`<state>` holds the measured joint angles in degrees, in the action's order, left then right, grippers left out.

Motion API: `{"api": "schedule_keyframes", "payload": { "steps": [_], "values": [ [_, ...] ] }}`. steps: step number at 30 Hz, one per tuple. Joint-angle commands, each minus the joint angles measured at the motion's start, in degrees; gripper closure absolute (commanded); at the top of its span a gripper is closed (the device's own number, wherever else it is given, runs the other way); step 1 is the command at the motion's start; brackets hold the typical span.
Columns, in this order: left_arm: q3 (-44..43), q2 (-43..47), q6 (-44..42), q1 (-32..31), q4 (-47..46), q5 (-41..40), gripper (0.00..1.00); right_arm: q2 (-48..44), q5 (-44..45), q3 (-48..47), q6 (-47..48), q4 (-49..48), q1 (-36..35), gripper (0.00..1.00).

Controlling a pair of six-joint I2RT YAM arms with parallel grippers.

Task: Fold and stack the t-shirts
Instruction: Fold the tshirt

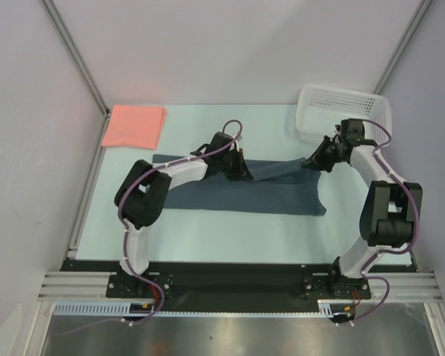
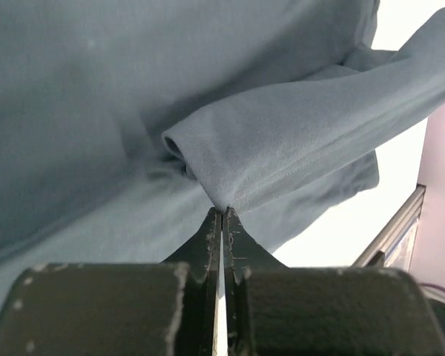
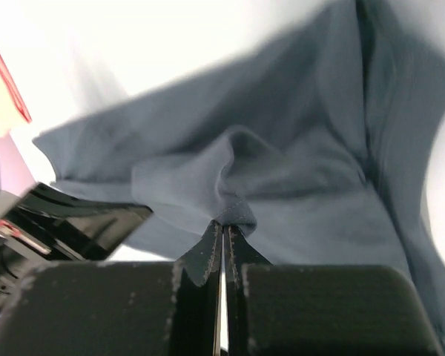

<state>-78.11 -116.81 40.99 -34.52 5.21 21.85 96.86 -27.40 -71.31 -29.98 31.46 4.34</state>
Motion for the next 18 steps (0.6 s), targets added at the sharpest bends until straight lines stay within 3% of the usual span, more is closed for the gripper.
{"api": "schedule_keyframes", "payload": {
  "steps": [1, 18],
  "values": [
    [2.16, 5.02, -0.91, 0.69, -1.17, 1.09, 1.0, -5.09, -0.11, 5.71, -0.96, -1.04, 0.06, 0.99],
    [9.11, 8.09, -1.53, 0.42, 0.24, 5.75, 1.0, -14.59, 1.38, 19.88, -3.16, -3.16, -1.61, 0.98]
  ]
}}
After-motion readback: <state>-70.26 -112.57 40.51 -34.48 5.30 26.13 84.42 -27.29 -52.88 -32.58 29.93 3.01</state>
